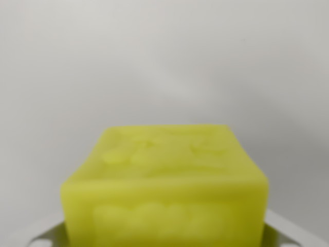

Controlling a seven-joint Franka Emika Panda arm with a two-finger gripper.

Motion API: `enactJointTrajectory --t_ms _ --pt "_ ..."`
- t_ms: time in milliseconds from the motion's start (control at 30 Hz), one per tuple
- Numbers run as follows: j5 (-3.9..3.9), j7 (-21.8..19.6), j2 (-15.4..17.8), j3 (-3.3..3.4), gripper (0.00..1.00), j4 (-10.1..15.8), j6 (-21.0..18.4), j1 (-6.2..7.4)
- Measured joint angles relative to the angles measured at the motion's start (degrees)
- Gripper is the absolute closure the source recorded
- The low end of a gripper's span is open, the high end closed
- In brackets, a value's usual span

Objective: Pick yellow cube

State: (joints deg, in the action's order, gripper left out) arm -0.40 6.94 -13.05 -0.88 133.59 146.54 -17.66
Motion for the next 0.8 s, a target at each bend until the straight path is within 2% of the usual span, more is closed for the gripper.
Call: enactJointTrajectory --t_ms 800 --pt "0.16 0.11 4.88 0.0 1.0 -0.62 -5.52 0.02"
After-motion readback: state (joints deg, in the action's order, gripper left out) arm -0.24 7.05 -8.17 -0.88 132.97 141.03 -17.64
